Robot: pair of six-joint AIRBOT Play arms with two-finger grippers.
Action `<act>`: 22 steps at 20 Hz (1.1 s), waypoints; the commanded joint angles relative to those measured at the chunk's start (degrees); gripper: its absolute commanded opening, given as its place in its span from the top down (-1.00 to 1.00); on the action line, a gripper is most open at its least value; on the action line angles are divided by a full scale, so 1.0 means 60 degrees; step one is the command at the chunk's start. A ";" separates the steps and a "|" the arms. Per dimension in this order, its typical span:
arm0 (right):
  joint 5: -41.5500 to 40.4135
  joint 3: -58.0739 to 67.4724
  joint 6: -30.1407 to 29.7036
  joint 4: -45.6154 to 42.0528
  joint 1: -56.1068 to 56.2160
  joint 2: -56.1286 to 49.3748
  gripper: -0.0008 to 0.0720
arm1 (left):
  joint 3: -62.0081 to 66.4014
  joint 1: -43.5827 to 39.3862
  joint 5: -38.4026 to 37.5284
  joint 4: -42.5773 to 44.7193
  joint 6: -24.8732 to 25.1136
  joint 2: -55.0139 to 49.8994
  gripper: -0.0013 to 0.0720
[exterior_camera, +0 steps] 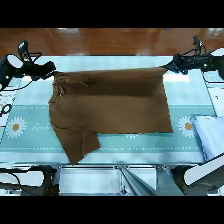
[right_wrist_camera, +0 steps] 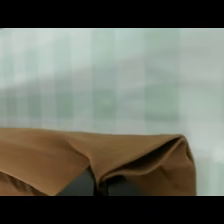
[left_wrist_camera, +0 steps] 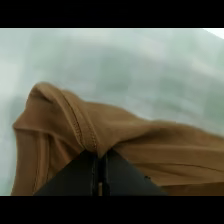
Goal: Fold the shirts.
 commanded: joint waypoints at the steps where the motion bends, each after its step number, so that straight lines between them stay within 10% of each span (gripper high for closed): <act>1: 0.1967 0.0025 -0.0120 -0.0586 -0.0317 0.0127 0.87 | 0.0084 0.0193 -0.2233 -0.0033 0.1195 0.0171 0.91; 14: 0.2014 -0.1450 0.0251 -0.1934 0.0102 0.0120 0.72 | -0.1228 0.0189 -0.3257 -0.0047 0.1377 -0.0091 0.89; 15: 0.2222 -0.1432 0.0652 -0.1963 0.0058 0.0131 0.06 | -0.1188 0.0197 -0.3534 0.0004 0.1373 -0.0091 0.49; 16: 0.2630 -0.1271 0.0688 -0.2011 -0.0062 0.0131 -0.14 | -0.1035 0.0226 -0.3971 0.0262 0.1348 -0.0091 -0.41; 22: 0.3894 -0.1031 0.1209 -0.2714 -0.1402 0.1861 -0.14 | -0.0109 0.1056 -0.6612 0.1388 0.0725 0.1195 -0.42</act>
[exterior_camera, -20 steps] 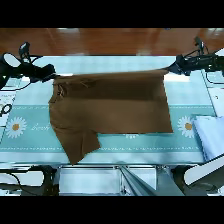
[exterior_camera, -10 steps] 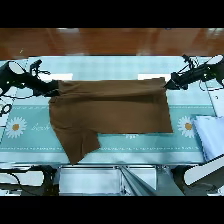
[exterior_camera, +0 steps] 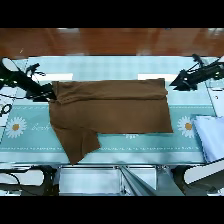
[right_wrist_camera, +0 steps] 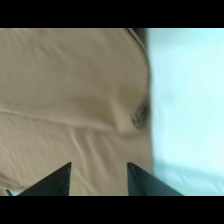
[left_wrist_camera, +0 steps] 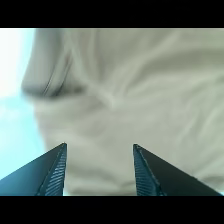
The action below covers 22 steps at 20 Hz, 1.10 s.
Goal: Fold the shirts.
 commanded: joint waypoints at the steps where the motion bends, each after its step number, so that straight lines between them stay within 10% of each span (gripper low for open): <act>1: 0.0091 -0.0663 0.0240 -0.0539 -0.0685 0.1424 -0.14 | -0.0270 0.0543 -0.0878 0.0401 -0.0273 0.1388 -0.42; 7: -0.2601 -0.6247 -0.0608 -0.0393 -0.1191 0.4612 -0.14 | -0.5927 0.3140 0.1151 -0.0703 -0.1249 0.5745 -0.42; 11: -0.2346 -0.7606 -0.1341 0.0914 -0.1993 0.5180 -0.14 | -0.8896 0.5129 0.1195 -0.3727 0.0554 0.6455 -0.42; 22: -0.2146 -0.7730 -0.1902 0.1366 -0.1996 0.5322 -0.14 | -0.9322 0.3264 0.2091 -0.4058 0.1042 0.4918 -0.42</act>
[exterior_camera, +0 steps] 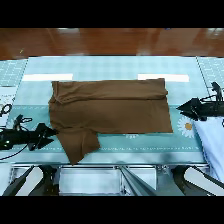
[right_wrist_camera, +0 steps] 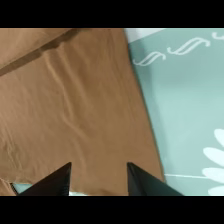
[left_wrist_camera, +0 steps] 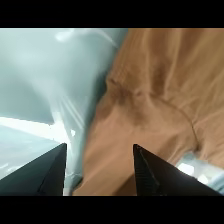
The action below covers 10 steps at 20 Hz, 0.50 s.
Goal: Fold the shirts.
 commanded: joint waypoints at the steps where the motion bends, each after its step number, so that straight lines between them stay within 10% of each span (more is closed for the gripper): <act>1: 0.0095 -0.0036 -0.0193 0.0182 -0.0011 0.0026 -0.14 | -0.0080 -0.0987 0.0616 -0.0699 0.0433 -0.0922 -0.42; 5: 0.0146 -0.0036 -0.0229 0.0178 -0.0022 0.0026 -0.14 | -0.0062 -0.1515 0.1628 -0.0787 0.0248 -0.1501 -0.24; 6: 0.0138 -0.0036 -0.0277 0.0178 -0.0044 0.0026 -0.14 | 0.0000 -0.1512 0.1621 -0.0772 0.0317 -0.1490 0.61; 7: 0.0131 -0.0036 -0.0288 0.0157 -0.0146 0.0026 -0.14 | 0.0087 -0.1526 0.1541 -0.0852 0.0557 -0.1457 0.91; 10: 0.0510 -0.0149 0.0270 -0.1206 -0.0834 0.0076 -0.14 | 0.0317 -0.1523 0.0907 -0.0958 0.0867 -0.1435 0.91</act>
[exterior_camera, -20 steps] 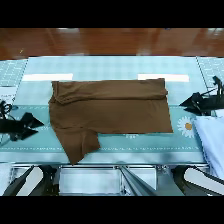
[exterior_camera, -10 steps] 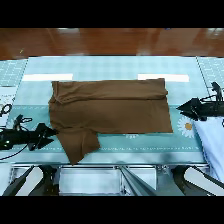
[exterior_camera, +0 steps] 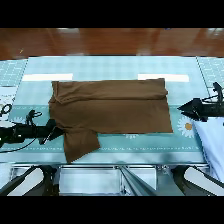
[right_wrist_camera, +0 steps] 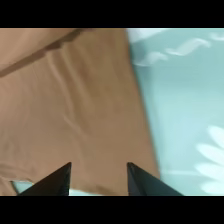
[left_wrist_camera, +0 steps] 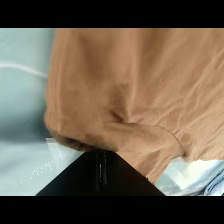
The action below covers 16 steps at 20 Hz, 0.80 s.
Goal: Fold the shirts.
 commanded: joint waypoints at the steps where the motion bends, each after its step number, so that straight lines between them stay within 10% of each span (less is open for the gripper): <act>1: 0.0058 -0.0357 0.1096 -0.1872 -0.0572 0.0146 -0.14 | 0.0164 -0.0084 -0.0372 -0.0146 0.0280 -0.0058 0.91; 5: 0.0142 -0.1362 0.2000 -0.3100 -0.0754 0.0175 -0.14 | 0.0164 -0.0080 -0.0397 -0.0164 0.0270 -0.0062 0.91; 16: -0.1049 -0.1515 0.0885 0.0233 0.0874 -0.1668 -0.14 | 0.0168 -0.0080 -0.0033 -0.1009 0.0288 -0.0062 0.91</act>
